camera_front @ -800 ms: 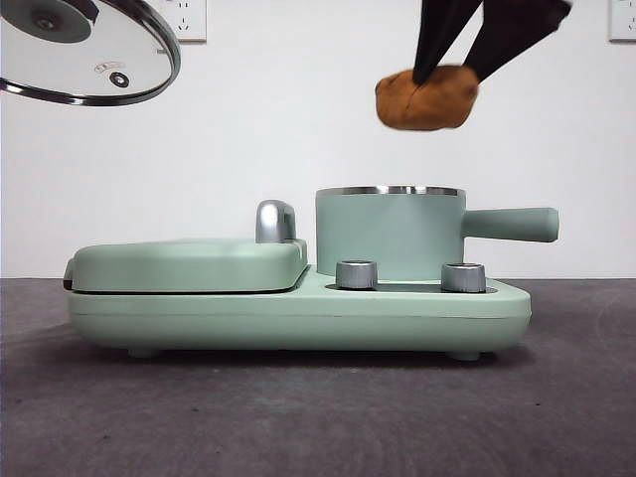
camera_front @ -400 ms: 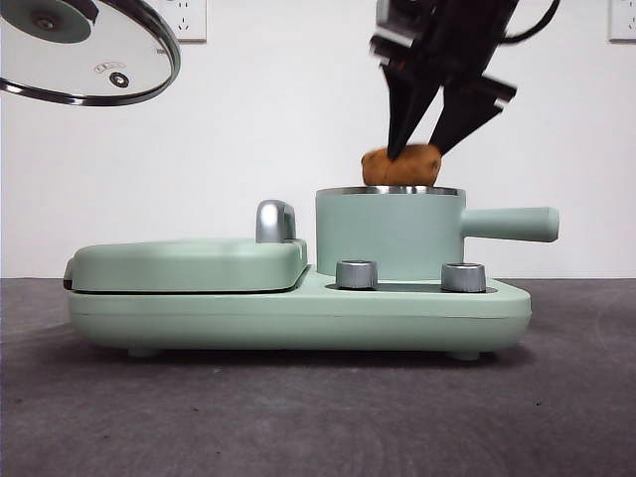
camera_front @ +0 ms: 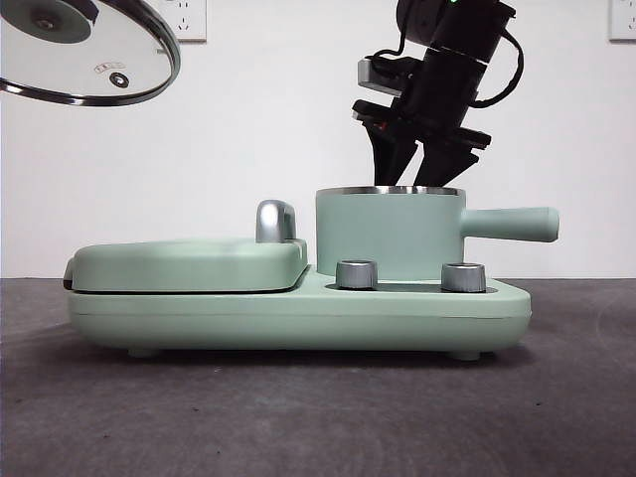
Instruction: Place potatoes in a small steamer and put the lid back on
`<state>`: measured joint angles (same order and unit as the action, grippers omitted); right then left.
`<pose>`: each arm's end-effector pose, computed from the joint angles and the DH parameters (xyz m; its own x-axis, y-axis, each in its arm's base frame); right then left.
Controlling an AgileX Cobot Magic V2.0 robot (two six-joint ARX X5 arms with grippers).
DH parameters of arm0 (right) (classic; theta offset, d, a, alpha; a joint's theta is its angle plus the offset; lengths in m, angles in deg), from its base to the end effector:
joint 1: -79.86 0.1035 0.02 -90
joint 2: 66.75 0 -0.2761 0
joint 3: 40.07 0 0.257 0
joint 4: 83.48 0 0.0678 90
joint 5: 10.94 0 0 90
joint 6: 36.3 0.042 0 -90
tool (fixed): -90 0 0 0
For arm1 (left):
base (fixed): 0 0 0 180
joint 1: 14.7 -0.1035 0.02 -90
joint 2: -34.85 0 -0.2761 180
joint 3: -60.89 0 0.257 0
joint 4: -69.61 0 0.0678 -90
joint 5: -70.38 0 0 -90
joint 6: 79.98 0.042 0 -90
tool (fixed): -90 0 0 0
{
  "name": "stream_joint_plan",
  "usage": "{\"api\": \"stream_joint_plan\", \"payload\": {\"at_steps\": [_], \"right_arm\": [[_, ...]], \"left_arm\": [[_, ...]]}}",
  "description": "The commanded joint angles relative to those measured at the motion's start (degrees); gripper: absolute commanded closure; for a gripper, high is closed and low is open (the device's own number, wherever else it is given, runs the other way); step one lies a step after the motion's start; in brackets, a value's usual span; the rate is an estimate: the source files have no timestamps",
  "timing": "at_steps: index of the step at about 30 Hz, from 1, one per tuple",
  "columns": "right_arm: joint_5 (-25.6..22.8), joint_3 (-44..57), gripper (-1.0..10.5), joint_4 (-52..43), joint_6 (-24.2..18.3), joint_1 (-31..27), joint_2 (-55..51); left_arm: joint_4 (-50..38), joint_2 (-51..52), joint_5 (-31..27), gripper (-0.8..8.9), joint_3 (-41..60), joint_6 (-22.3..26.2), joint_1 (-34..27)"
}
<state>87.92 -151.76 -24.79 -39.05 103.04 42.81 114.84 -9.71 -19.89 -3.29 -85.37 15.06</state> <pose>0.3923 0.1750 0.2820 0.4399 0.3559 -0.8245 -0.5032 0.8581 0.1019 0.1428 -0.0814 0.3361 0.7852 -0.4435 -0.4322 0.4552 0.8865 -0.0827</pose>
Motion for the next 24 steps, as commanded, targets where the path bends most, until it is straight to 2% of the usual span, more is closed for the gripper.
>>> {"api": "stream_joint_plan", "payload": {"at_steps": [1, 4, 7, 10, 17, 20, 24], "right_arm": [[-0.11, -1.57, 7.2, -0.44, -1.25, 0.24, 1.38], [-0.09, -1.57, 7.0, -0.59, -2.43, 0.24, 1.38], [0.74, -1.57, 6.2, -0.31, -2.43, 0.26, 1.33], [0.77, -1.68, 6.2, 0.48, -2.43, 0.26, 0.76], [0.72, -0.55, 6.2, 3.19, -0.61, 1.18, -12.85], [-0.42, 6.84, 6.3, -2.12, -0.04, 3.52, -21.18], [-3.19, 25.77, 6.3, -15.63, 6.01, 6.69, -35.06]], "left_arm": [[-1.51, 0.00, -0.22, 8.04, -1.05, -0.07, 0.20], [-1.51, 0.00, -0.22, 8.04, -1.05, -0.07, 0.20], [-1.49, 0.00, -0.22, 8.04, -1.05, -0.07, 0.20], [-1.49, 0.00, -0.22, 8.04, -1.05, -0.07, 0.20], [-1.20, 0.00, -0.22, 8.04, -1.05, -0.07, 0.20], [-0.98, 0.00, -0.22, 8.04, -1.05, -0.07, 0.20], [-0.85, 0.00, -0.22, 8.04, -1.05, -0.09, 0.20]]}}
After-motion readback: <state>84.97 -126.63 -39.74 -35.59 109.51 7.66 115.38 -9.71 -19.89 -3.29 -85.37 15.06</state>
